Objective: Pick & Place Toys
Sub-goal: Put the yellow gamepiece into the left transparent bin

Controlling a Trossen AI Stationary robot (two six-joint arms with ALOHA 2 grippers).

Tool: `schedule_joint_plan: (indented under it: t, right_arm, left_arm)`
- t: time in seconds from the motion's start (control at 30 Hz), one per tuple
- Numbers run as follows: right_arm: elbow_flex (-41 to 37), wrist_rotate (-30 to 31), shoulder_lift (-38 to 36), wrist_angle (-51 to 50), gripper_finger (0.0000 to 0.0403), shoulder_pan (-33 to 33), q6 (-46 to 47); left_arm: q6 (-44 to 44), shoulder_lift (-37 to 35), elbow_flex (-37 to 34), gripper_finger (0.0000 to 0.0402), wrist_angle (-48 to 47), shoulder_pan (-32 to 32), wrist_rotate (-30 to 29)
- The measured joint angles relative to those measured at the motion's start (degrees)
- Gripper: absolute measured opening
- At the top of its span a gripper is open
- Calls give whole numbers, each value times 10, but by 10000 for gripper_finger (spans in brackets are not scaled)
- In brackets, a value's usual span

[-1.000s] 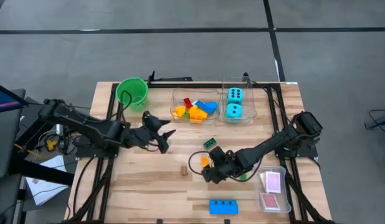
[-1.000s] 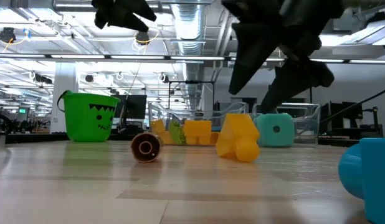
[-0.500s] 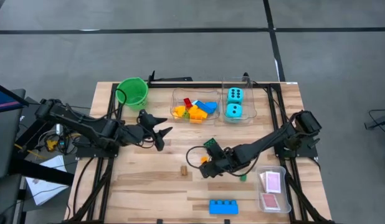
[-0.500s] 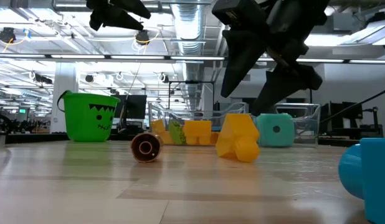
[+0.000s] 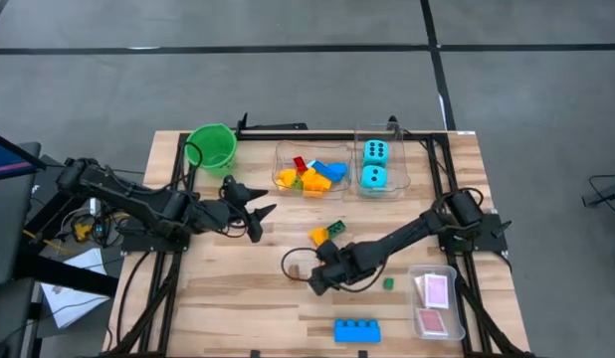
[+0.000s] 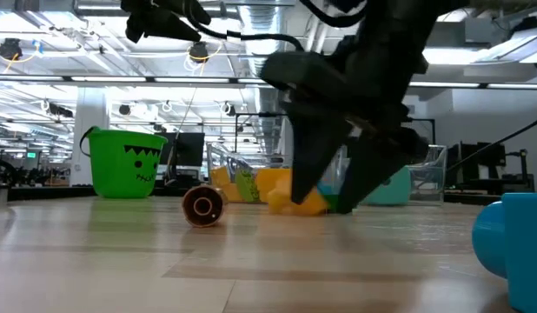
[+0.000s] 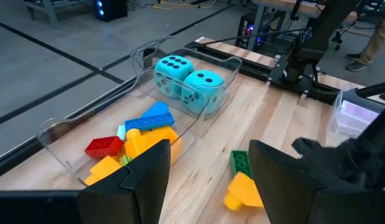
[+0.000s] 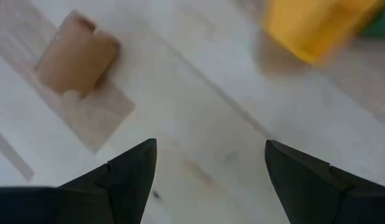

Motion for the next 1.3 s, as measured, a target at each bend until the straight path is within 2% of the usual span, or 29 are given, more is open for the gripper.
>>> schedule_joint_plan:
  t: [0.27,0.33,0.47,0.53,0.8,0.97,1.13,1.3]
  right_arm:
    - [0,9,-18,11,288,-11,-33]
    - [0,29,-25,11,288,-7,-54]
    - [-1,108,-26,22,288,-13,-80]
    - [-1,125,-26,34,288,-25,-89]
    - [0,133,-21,102,291,-78,-150]
    - [0,113,-21,105,334,-91,-157]
    - [0,73,-21,103,389,-97,-213]
    - [0,73,-21,102,391,-100,-281]
  left_arm:
    - [0,0,0,213,-1,-8,2]
    - [0,0,0,213,-1,-8,2]
    - [0,0,0,213,-1,-8,2]
    - [0,0,0,213,-1,-8,2]
    - [0,0,0,213,0,-8,1]
    - [2,0,0,213,0,-8,1]
    - [2,0,0,213,0,-8,0]
    - [2,0,0,213,3,-8,0]
